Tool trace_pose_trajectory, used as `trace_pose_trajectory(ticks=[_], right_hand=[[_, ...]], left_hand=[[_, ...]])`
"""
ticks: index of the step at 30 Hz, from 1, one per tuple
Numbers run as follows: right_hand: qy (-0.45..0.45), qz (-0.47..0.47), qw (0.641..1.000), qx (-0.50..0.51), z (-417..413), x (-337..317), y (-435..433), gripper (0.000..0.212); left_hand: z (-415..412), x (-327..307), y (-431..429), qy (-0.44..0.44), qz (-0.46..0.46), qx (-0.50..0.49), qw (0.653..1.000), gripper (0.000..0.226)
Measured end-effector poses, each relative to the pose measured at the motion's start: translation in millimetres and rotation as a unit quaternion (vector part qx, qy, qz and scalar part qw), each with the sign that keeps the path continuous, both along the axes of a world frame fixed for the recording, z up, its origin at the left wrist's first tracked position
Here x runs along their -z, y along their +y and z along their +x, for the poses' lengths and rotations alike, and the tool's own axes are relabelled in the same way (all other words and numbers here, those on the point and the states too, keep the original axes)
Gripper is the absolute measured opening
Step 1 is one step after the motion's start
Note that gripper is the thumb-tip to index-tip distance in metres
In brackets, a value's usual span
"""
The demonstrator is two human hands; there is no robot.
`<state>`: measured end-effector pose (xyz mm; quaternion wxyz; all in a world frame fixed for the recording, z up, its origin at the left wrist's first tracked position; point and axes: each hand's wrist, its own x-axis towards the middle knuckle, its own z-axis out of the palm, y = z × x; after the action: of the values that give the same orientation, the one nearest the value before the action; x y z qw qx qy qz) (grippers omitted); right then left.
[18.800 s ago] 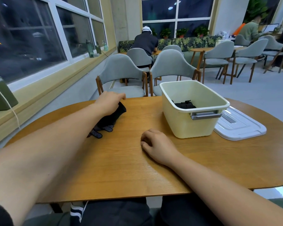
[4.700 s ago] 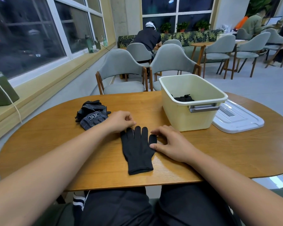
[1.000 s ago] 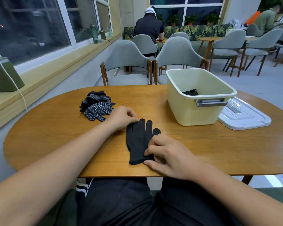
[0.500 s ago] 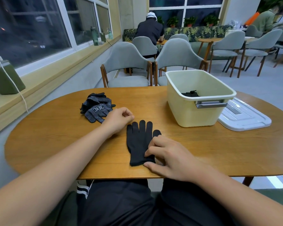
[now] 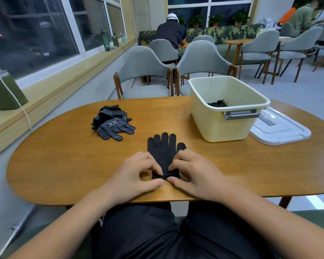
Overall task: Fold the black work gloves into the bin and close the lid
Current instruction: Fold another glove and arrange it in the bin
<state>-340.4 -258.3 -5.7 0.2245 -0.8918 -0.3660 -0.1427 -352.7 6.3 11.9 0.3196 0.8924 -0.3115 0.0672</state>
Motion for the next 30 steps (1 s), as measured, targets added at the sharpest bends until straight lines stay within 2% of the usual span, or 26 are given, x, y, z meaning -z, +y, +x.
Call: trace_pose_trajectory(ticks=[3,9,11,13,16,18,21,30], right_hand=[[0.007,0.004,1.000,-0.003,1.4,1.2,-0.4,0.033],[0.007,0.005,1.000,-0.009,1.3,-0.2,0.2,0.036],[0.003,0.006,1.000,-0.012,1.0,-0.8,0.5,0.037],[-0.003,0.001,1.000,-0.016,-0.1,-0.8,1.0,0.037],[-0.035,-0.011,0.999,-0.018,-2.4,0.2,3.0,0.026],[-0.050,-0.001,0.999,-0.021,-3.0,1.2,3.5,0.018],[-0.018,0.036,0.999,-0.014,-2.2,-0.4,2.0,0.020],[0.041,0.082,0.996,-0.004,2.9,0.1,-0.8,0.019]], left_hand=[[-4.9,5.5,2.6,-0.017,0.018,0.006,1.000,0.020],[-6.3,11.7,-4.3,-0.118,0.046,-0.026,0.992,0.013],[-6.9,9.9,-5.8,-0.096,0.018,-0.039,0.995,0.016],[-6.7,7.4,-4.3,-0.027,-0.048,-0.058,0.997,0.024],[-6.2,5.0,0.0,0.042,-0.122,-0.069,0.989,0.029],[-7.0,4.7,-0.3,0.032,-0.107,-0.051,0.992,0.028],[-6.0,7.7,-2.1,0.021,-0.074,-0.043,0.996,0.028],[-0.1,13.2,-0.5,0.050,-0.103,-0.092,0.989,0.008]])
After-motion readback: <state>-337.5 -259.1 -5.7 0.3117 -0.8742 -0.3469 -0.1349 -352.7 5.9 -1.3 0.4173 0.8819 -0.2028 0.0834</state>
